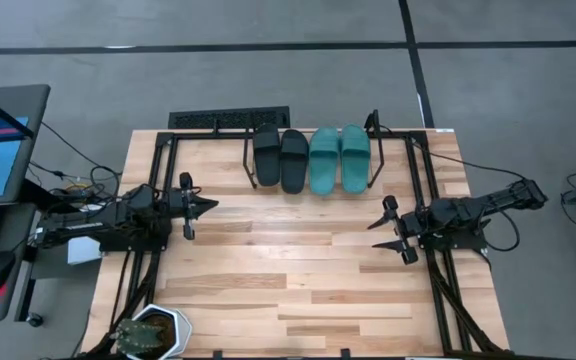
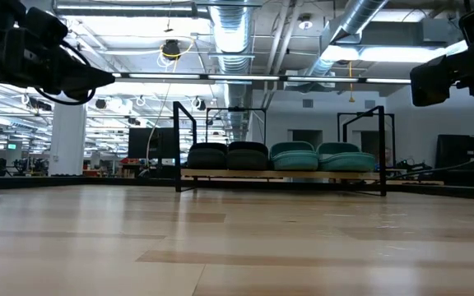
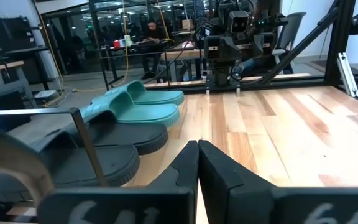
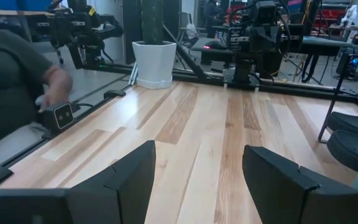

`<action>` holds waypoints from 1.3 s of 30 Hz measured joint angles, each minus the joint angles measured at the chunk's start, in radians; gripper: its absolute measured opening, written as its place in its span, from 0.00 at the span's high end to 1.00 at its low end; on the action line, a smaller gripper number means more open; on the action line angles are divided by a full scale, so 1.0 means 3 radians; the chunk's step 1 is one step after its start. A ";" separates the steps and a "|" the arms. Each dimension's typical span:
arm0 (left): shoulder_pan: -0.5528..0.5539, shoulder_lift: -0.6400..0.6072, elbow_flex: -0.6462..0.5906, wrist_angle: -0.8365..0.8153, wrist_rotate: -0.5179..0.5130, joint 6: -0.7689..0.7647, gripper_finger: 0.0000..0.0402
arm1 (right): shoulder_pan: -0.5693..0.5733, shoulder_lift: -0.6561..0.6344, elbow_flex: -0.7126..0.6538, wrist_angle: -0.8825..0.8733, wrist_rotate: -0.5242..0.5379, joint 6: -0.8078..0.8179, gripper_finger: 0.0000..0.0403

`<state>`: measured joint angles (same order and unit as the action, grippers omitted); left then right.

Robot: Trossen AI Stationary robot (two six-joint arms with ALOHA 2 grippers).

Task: Pick and place slides into the shelf
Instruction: Return to Home Position

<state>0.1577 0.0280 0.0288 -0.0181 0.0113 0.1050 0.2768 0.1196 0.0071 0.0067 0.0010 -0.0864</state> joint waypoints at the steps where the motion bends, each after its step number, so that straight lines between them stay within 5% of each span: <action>1: 0.0000 0.0000 0.0000 0.0001 0.0000 -0.0027 1.00 | 0.0000 0.0000 0.0000 0.0000 0.0000 0.0000 0.44; 39: 0.0000 0.0000 0.0000 0.0000 0.0000 -0.0029 1.00 | 0.0001 0.0000 0.0001 -0.0003 -0.0001 0.0000 0.44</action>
<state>0.1577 0.0280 0.0288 -0.0181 0.0113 0.0965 0.2770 0.1196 0.0074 0.0059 0.0006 -0.0863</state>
